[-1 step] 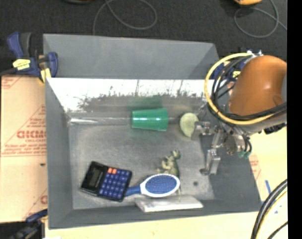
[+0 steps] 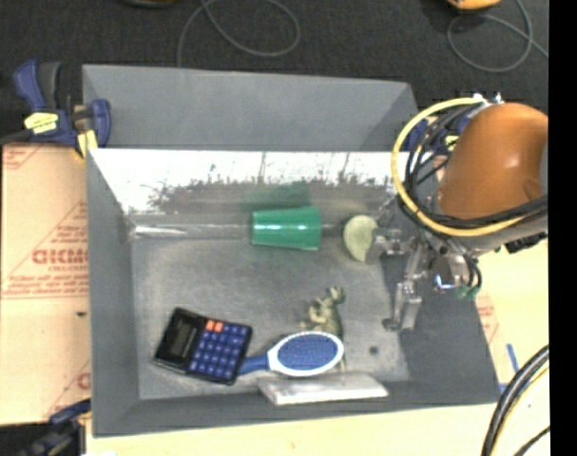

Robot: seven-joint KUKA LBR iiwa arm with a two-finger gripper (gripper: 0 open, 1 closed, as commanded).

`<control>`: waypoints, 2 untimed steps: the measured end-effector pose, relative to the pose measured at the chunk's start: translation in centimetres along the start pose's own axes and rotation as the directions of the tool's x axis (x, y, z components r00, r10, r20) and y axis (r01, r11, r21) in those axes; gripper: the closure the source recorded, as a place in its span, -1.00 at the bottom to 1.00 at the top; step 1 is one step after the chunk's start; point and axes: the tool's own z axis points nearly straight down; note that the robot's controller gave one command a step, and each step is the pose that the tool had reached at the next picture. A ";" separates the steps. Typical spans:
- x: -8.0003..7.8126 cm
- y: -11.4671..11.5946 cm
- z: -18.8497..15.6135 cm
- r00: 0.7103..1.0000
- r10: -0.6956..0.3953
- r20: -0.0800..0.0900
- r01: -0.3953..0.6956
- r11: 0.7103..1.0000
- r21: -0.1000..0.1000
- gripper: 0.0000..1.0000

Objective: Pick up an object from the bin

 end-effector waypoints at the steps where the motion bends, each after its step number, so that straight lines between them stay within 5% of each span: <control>1: 0.9 1.9 4.4 0.990 -0.138 0.002 0.138 0.990 0.000 -1.00; 2: 1.8 7.4 6.2 0.948 -0.319 -0.001 0.319 0.948 -0.003 -1.00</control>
Offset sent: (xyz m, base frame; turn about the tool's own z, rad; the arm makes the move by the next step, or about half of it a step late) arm -0.0185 0.0719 -0.0622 -0.3203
